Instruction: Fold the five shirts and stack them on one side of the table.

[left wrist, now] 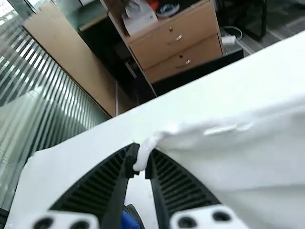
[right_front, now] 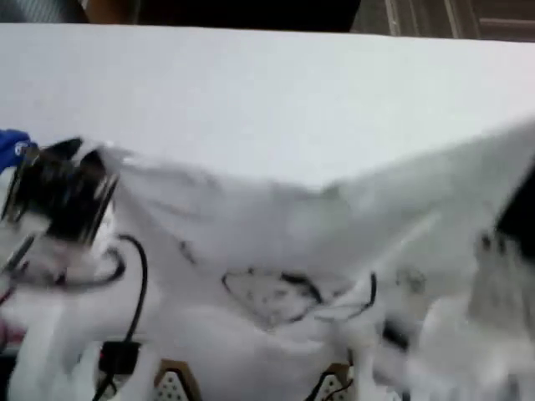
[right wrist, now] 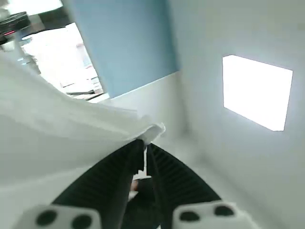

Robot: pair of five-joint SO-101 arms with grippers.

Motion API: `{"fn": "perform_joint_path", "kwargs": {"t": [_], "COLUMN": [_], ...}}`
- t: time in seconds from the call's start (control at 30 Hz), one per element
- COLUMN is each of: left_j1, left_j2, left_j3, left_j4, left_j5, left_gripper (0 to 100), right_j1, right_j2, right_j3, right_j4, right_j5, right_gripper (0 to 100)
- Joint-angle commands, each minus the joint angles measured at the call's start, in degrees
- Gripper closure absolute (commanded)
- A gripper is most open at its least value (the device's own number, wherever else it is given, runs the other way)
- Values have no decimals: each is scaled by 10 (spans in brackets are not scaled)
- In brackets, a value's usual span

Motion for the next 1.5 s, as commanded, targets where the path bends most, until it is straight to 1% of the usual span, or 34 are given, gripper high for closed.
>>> {"fn": "perform_joint_path", "kwargs": {"t": [0.0, 0.13, 0.23, 0.37, 0.47, 0.57, 0.73, 0.83, 0.9, 0.97, 1.0, 1.07, 1.13, 1.2, 1.23, 1.33, 1.47], "left_j1": [-3, -2, -4, -4, -1, -1, -1, 3, 7, 9, 10, 7, 5, 6, 8, 9, 4], "left_j2": [3, 4, 29, 116, 208, 311, 474, 554, 600, 638, 657, 687, 711, 728, 733, 737, 737], "left_j3": [104, 204, 240, 217, 157, 73, -81, -165, -208, -240, -253, -273, -284, -289, -289, -289, -289], "left_j4": [-99, -192, -240, -278, -293, -280, -213, -158, -120, -90, -79, -68, -67, -66, -68, -68, -62], "left_j5": [-11, -35, -35, -35, -35, -35, -34, -34, -34, -35, -35, -35, -35, -35, -35, -35, -36], "left_gripper": [976, 976, 976, 976, 976, 976, 976, 976, 976, 976, 976, 976, 976, 976, 976, 976, 976], "right_j1": [-2, -1, -1, -2, -2, -2, -1, -1, -1, -3, -8, -22, -45, -79, -96, -144, -163], "right_j2": [0, 0, 0, 1, 3, 29, 112, 152, 171, 187, 197, 226, 271, 326, 356, 448, 567], "right_j3": [117, 253, 334, 413, 460, 481, 480, 487, 497, 498, 498, 498, 498, 484, 469, 392, 265], "right_j4": [-46, -125, -185, -270, -334, -371, -378, -365, -326, -259, -228, -180, -151, -123, -103, -23, 87], "right_j5": [3, 4, 2, 2, 4, 5, 2, 1, -6, -62, -111, -229, -369, -472, -493, -505, -506], "right_gripper": [978, 978, 978, 978, 978, 978, 978, 978, 978, 978, 978, 978, 978, 978, 978, 957, 814]}}
